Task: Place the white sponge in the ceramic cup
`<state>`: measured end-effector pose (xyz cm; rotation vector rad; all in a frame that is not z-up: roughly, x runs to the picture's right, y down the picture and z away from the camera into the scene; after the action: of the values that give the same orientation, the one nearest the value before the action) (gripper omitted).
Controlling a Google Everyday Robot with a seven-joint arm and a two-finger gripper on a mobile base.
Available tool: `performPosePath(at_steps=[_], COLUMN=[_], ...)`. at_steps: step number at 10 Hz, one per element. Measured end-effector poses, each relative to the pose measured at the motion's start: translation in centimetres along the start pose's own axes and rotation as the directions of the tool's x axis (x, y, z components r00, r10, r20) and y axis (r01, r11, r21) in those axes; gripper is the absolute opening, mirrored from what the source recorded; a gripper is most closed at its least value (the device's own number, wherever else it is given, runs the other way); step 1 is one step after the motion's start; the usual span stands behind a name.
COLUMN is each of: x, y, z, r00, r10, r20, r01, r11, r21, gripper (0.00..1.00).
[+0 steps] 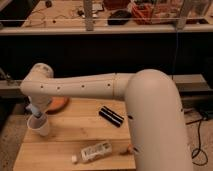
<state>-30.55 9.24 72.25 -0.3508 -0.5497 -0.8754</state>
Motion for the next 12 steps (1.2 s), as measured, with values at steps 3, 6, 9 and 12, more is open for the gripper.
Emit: performPosePath(at_steps=[3, 6, 9, 12], x=[-0.2, -1.0, -1.6, -2.5], y=[0.0, 0.1, 0.5, 1.6], z=[-0.3, -1.1, -1.3, -2.2], r00=[1.0, 0.992, 0.98, 0.954], r10=[-0.027, -0.119, -0.186, -0.282], r20=[0.008, 0.034, 0.065, 0.106], r01=[0.027, 0.115, 0.175, 0.26], r11=[0.999, 0.988, 0.973, 0.947], r21=[0.025, 0.105, 0.15, 0.188], gripper=[0.0, 0.0, 0.0, 0.0])
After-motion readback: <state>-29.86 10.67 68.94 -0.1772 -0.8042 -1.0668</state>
